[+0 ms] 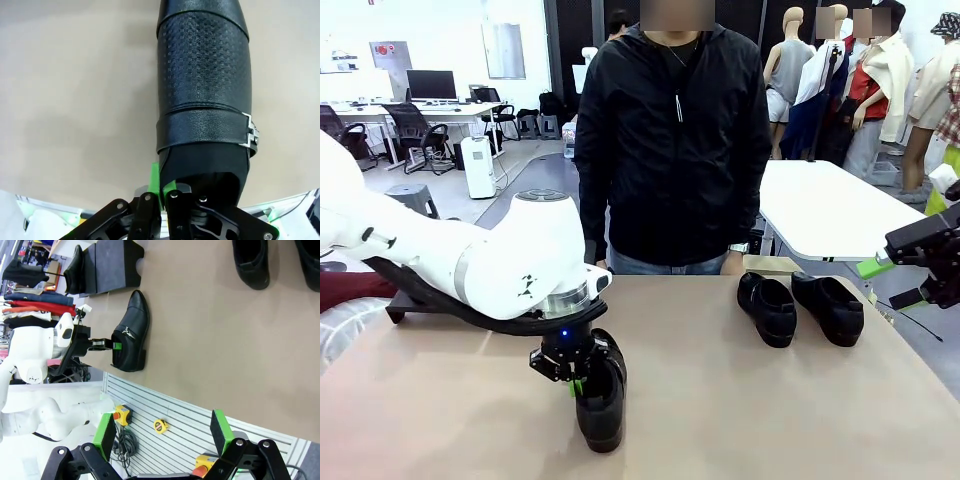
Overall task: Organize the shoes by placing them on the stand.
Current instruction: Place the Shoe from the middle of the table onto the Shoes Stand.
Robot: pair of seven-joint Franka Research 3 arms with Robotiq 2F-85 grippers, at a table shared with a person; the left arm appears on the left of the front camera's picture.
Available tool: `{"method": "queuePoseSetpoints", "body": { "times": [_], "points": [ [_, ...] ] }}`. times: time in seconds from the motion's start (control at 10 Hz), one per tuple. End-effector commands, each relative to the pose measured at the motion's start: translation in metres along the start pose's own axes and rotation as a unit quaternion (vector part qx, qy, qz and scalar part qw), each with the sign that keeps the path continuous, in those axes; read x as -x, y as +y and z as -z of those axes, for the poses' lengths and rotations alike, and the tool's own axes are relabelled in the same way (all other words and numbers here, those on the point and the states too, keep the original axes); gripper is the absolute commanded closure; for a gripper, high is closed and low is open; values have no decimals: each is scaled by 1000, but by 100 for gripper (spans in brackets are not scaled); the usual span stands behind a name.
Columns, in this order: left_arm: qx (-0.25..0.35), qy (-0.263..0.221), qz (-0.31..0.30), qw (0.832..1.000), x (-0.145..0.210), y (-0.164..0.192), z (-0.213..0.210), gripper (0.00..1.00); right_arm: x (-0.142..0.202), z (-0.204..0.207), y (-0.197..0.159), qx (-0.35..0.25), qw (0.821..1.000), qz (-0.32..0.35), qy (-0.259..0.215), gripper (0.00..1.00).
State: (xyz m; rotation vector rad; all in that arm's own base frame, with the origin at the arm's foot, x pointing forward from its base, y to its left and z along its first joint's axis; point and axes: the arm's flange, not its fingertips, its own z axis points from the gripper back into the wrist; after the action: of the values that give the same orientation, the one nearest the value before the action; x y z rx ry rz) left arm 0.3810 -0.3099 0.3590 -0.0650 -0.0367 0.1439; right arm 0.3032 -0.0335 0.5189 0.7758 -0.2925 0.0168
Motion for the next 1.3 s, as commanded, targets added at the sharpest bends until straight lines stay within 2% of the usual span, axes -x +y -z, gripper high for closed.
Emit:
{"method": "queuePoseSetpoints", "body": {
  "times": [0.0, 0.1, 0.2, 0.3, 0.4, 0.5, 0.7, 0.8, 0.9, 1.0, 1.1, 1.2],
  "points": [
    [-16, -16, -9, 1000, 3, -3, 2, 100, -1, 0, 1, -15, 1000, -1, -3, 0],
    [-21, -30, -5, 999, 8, -5, -5, 100, -1, 0, 1, -15, 1000, -1, -3, 0],
    [-12, -44, 30, 999, 18, -6, -25, 100, -1, 0, 1, -15, 1000, -1, -3, 0],
    [-2, -48, 131, 990, 41, -3, -57, 100, -1, 0, 1, -15, 1000, -1, -3, 0],
    [-17, -57, 198, 978, 69, 3, -82, 100, -1, 0, 1, -15, 1000, -1, -3, 0],
    [-12, -92, 228, 969, 92, 14, -102, 100, -1, 0, 1, -15, 1000, -1, -3, 0],
    [0, -154, 257, 954, 124, 49, -130, 100, -1, 0, 1, -15, 1000, -1, -3, 0],
    [17, -191, 259, 946, 128, 68, -141, 100, -1, 0, 1, -15, 1000, -1, -3, 0],
    [44, -209, 229, 950, 122, 82, -148, 100, -1, 0, 1, -15, 1000, -1, -3, 0],
    [53, -227, 166, 958, 111, 92, -149, 100, -1, 0, 1, -15, 1000, -1, -3, 0],
    [50, -146, 54, 987, 91, 96, -147, 100, -1, 0, 1, -15, 1000, -1, -3, 0],
    [22, -208, 209, 955, 121, 72, -164, 100, -1, 0, 1, -15, 1000, -1, -3, 0]
  ]
}}
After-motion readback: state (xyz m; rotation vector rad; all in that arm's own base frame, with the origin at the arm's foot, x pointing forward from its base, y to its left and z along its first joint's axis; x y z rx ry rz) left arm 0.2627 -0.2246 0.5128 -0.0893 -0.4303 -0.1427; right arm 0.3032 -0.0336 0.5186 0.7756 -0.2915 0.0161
